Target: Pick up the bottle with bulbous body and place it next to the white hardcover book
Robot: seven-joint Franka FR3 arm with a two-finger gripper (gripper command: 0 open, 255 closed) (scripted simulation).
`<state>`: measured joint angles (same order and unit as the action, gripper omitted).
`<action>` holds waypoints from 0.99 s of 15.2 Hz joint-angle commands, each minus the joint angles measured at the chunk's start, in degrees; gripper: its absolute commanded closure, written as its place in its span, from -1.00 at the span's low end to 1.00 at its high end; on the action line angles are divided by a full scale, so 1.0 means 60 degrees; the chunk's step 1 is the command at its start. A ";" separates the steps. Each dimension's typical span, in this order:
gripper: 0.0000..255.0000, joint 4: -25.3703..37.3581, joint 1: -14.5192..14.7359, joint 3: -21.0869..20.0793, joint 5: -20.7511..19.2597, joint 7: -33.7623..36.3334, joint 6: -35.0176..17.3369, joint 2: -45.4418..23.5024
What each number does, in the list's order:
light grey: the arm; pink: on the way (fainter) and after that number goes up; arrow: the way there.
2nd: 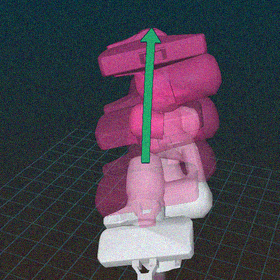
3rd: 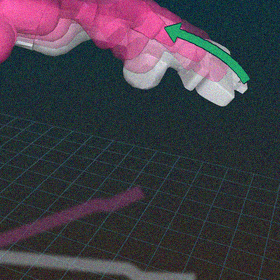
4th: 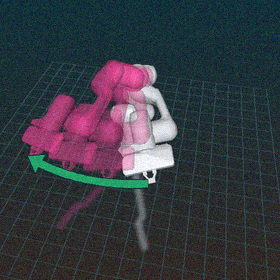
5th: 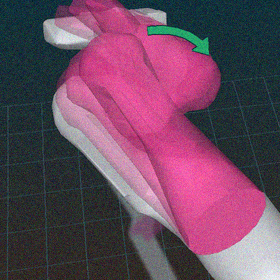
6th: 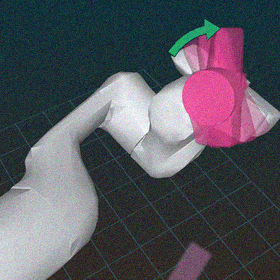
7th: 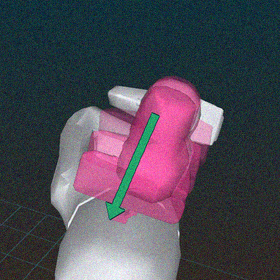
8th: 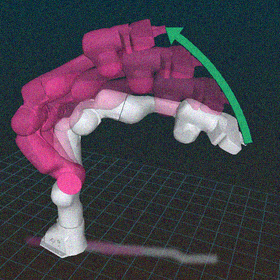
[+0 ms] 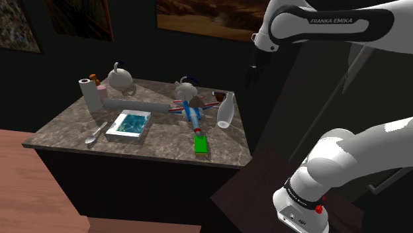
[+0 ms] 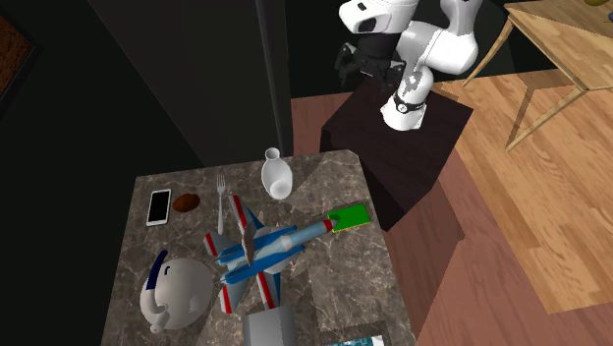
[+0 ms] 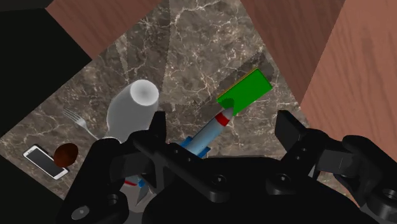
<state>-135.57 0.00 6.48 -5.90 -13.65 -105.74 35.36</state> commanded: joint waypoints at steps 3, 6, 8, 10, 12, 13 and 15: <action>-1.00 0.0041 -0.0080 0.0624 -0.0052 -0.0682 -0.1086 -0.1036; -1.00 0.0228 -0.0098 0.1073 0.0037 -0.1219 -0.1834 -0.1930; -1.00 0.0421 -0.0099 0.1359 0.0169 -0.1607 -0.2299 -0.2571; -1.00 0.0669 -0.0091 0.1634 0.0366 -0.2022 -0.2729 -0.3244; -1.00 0.0970 -0.0082 0.1890 0.0635 -0.2470 -0.3118 -0.3946; -1.00 0.1140 -0.0080 0.2008 0.0798 -0.2706 -0.3295 -0.4307; -1.00 0.1523 -0.0095 0.2214 0.1177 -0.3202 -0.3609 -0.5047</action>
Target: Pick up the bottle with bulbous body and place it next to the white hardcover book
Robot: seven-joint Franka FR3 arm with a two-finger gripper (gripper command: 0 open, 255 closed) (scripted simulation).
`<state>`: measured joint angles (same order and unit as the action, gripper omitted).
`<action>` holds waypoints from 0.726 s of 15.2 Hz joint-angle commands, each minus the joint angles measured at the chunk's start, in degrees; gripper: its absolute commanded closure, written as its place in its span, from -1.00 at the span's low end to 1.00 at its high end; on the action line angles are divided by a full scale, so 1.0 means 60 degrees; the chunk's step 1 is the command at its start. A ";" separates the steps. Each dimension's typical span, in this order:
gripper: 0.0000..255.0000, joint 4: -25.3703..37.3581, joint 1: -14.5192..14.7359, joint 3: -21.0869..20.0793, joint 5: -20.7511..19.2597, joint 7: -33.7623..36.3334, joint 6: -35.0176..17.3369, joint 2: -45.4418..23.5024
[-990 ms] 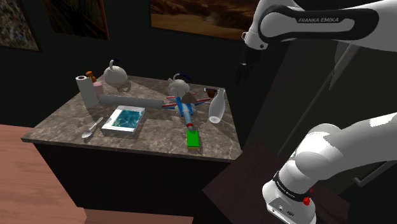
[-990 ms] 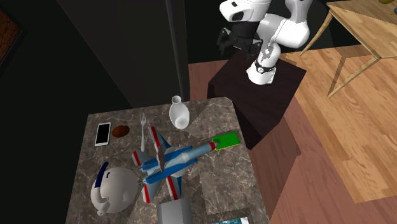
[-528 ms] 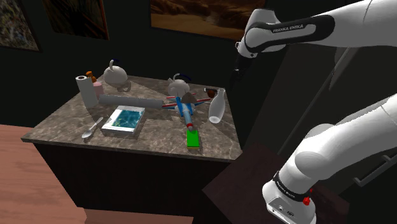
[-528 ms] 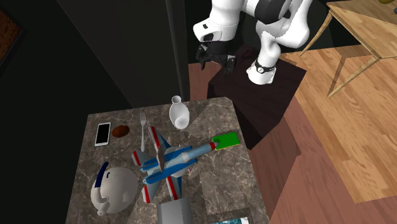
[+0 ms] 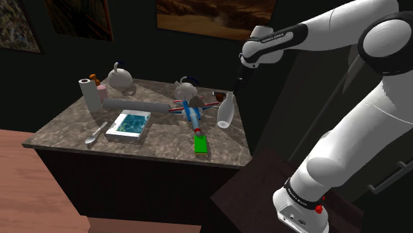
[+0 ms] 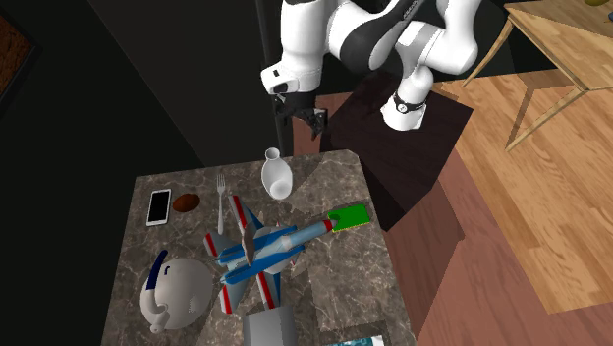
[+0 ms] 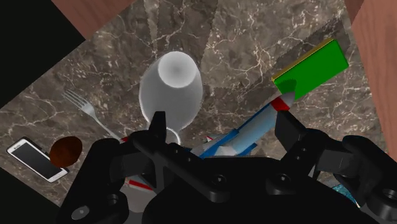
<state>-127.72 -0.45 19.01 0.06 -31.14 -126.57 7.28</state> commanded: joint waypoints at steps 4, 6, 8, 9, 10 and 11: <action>-1.00 0.1148 -0.0177 0.0367 0.1111 -0.1331 -0.0584 -0.1902; -1.00 0.1660 -0.0332 0.0381 0.1571 -0.1805 -0.0706 -0.2631; -1.00 0.1591 -0.0358 0.0341 0.1671 -0.1871 -0.0922 -0.2793; -1.00 0.1560 -0.0365 0.0325 0.1724 -0.1906 -0.1029 -0.2877; -1.00 0.1532 -0.0372 0.0310 0.1778 -0.1942 -0.1135 -0.2962; -1.00 0.1505 -0.0381 0.0293 0.1834 -0.1979 -0.1240 -0.3049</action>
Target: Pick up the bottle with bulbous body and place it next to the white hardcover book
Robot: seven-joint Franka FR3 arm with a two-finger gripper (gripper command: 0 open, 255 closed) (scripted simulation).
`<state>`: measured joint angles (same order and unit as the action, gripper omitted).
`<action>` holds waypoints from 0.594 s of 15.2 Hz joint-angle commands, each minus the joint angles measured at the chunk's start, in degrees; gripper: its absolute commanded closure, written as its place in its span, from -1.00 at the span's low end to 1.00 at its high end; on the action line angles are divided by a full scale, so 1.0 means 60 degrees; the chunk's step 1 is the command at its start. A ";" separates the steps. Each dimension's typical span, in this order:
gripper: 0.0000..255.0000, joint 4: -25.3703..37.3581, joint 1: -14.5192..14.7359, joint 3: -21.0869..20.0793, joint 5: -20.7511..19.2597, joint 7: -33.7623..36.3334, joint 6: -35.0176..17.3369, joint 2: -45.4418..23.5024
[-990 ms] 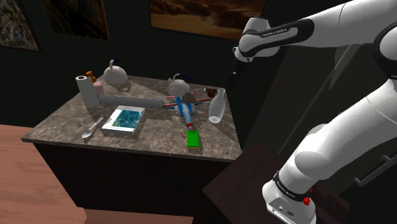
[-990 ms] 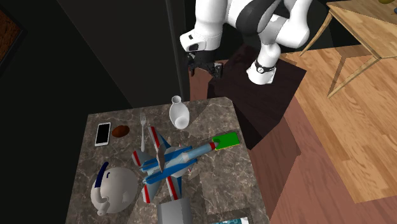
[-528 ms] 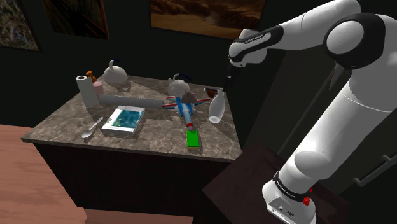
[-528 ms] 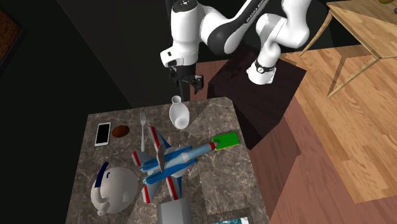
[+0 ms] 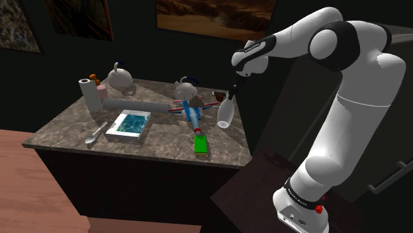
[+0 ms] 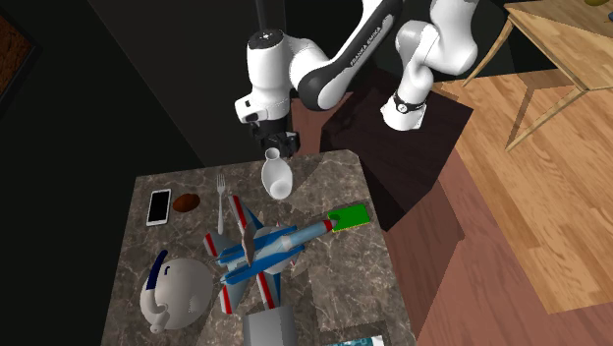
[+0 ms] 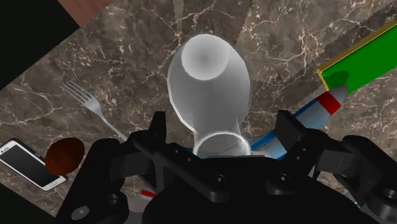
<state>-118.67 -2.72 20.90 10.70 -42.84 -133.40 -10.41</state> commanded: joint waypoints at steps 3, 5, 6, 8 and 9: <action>-1.00 -0.0062 -0.0026 -0.0069 0.0210 -0.0127 -0.0369 -0.0331; -1.00 -0.0063 -0.0026 -0.0070 0.0209 -0.0127 -0.0369 -0.0331; -1.00 -0.0062 -0.0027 -0.0070 0.0209 -0.0127 -0.0369 -0.0331; -1.00 -0.0062 -0.0027 -0.0070 0.0209 -0.0127 -0.0369 -0.0331; -1.00 -0.0062 -0.0027 -0.0070 0.0209 -0.0127 -0.0369 -0.0331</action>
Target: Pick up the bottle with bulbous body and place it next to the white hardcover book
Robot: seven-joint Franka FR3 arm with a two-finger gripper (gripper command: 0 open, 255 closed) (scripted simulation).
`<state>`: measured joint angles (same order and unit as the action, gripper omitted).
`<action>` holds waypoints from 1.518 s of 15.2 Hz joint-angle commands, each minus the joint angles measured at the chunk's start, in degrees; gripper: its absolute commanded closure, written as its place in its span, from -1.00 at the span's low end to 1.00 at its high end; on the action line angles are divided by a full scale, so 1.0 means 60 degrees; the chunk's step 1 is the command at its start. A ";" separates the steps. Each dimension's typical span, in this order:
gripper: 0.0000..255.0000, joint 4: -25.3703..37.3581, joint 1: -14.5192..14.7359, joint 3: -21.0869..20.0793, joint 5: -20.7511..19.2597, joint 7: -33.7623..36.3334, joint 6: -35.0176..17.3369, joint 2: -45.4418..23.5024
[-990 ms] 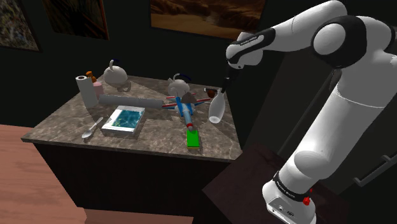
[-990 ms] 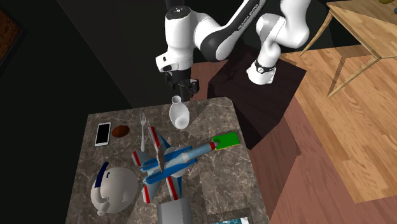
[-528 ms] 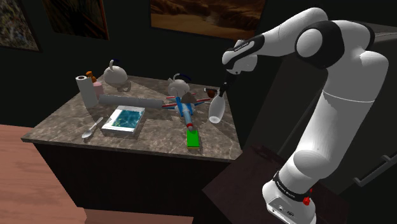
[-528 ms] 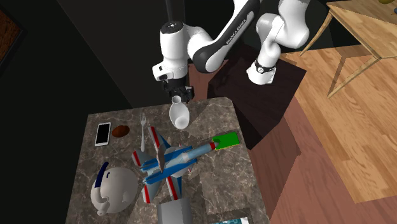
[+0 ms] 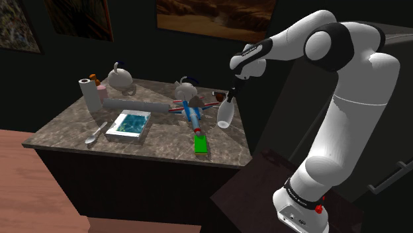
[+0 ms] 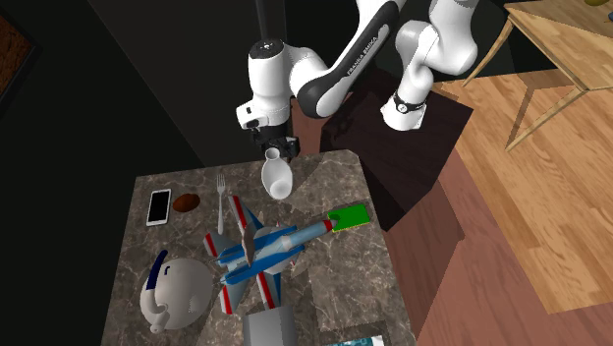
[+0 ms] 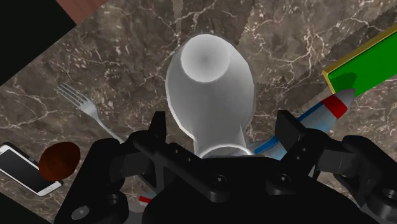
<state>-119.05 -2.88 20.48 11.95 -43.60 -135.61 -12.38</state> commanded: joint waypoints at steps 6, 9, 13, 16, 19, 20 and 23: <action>1.00 -0.0001 0.0000 0.0000 0.0000 0.0000 0.0000 0.0001; 1.00 0.0000 0.0000 0.0000 0.0000 0.0000 0.0000 0.0000; 1.00 0.0040 0.0012 0.0017 -0.0054 0.0043 0.0108 0.0076; 1.00 0.0174 0.0043 0.0060 -0.0210 0.0166 0.0440 0.0298; 1.00 0.0326 0.0068 0.0094 -0.0353 0.0280 0.0777 0.0504; 1.00 0.0381 0.0075 0.0104 -0.0397 0.0317 0.0890 0.0570; 1.00 0.0559 0.0094 0.0129 -0.0522 0.0419 0.1234 0.0755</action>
<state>-116.16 -2.30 21.17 9.04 -41.21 -128.96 -8.20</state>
